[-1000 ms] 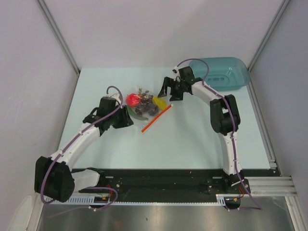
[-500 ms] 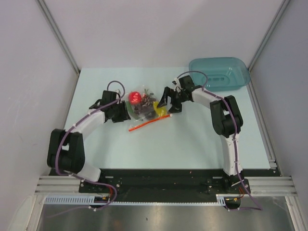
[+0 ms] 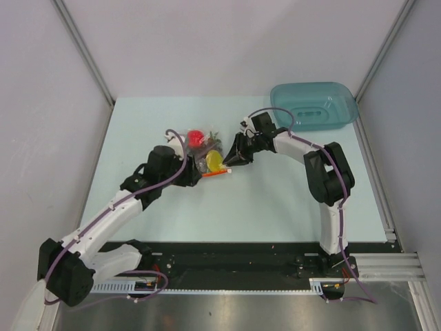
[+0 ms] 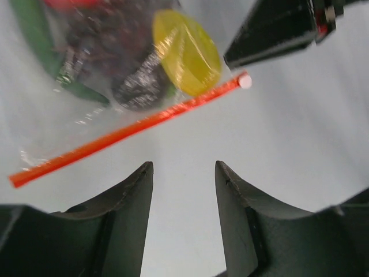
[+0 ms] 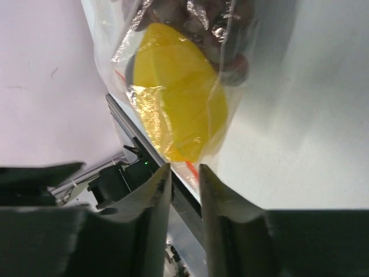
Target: Open the zip-top bag and remove the fake food
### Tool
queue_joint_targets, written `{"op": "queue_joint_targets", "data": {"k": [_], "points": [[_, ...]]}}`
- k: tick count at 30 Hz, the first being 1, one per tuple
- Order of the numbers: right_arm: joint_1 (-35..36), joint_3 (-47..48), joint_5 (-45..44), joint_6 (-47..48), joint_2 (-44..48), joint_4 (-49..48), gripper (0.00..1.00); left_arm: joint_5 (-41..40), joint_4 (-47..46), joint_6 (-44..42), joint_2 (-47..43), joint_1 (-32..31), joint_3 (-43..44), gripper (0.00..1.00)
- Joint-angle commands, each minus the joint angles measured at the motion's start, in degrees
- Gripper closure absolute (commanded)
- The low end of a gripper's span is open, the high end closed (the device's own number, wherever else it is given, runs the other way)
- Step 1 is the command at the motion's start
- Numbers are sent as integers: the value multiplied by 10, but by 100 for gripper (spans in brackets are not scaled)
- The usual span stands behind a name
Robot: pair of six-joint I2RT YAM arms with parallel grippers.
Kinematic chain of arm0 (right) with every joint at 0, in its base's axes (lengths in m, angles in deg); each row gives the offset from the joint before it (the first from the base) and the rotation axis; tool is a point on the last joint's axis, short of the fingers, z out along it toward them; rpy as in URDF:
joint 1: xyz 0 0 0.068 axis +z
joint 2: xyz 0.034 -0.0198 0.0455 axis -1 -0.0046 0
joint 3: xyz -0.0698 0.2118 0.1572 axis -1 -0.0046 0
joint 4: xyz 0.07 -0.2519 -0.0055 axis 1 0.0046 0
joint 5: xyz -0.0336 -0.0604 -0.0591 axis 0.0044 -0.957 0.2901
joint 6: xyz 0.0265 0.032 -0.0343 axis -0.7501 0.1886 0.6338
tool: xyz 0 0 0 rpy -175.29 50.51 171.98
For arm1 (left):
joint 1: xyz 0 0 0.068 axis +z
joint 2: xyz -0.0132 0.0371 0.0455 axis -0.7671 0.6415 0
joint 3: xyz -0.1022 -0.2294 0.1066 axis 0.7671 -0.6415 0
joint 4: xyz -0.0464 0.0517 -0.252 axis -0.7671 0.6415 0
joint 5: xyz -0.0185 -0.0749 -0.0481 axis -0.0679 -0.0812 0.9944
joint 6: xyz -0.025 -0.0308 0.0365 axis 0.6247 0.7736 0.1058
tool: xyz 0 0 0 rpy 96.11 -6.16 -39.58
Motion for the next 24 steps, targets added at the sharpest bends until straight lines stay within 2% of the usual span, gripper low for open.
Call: {"op": "queue_joint_targets", "data": {"k": [1, 2, 4, 5, 8, 13, 19, 24], "points": [[13, -8, 27, -11, 35, -16, 77, 22, -20, -8, -14, -61, -9, 49], [14, -8, 28, -17, 36, -18, 80, 16, -20, -19, -15, -72, -11, 49], [18, -8, 31, -26, 39, -22, 96, 0, -18, -30, -14, -108, -9, 45], [20, -8, 31, -37, 40, -21, 100, -6, -21, -37, -13, -119, -6, 43], [22, -8, 33, -56, 52, -8, 100, -32, -26, -85, -3, -171, 1, 32], [23, -8, 23, -122, 91, 14, 100, -86, -30, -154, 32, -201, 21, 29], [32, -8, 17, -200, 111, 30, 100, -183, -62, -270, 49, -201, 21, 34], [34, -8, -1, -245, 129, 46, 100, -212, -97, -335, 50, -201, 39, 40]]}}
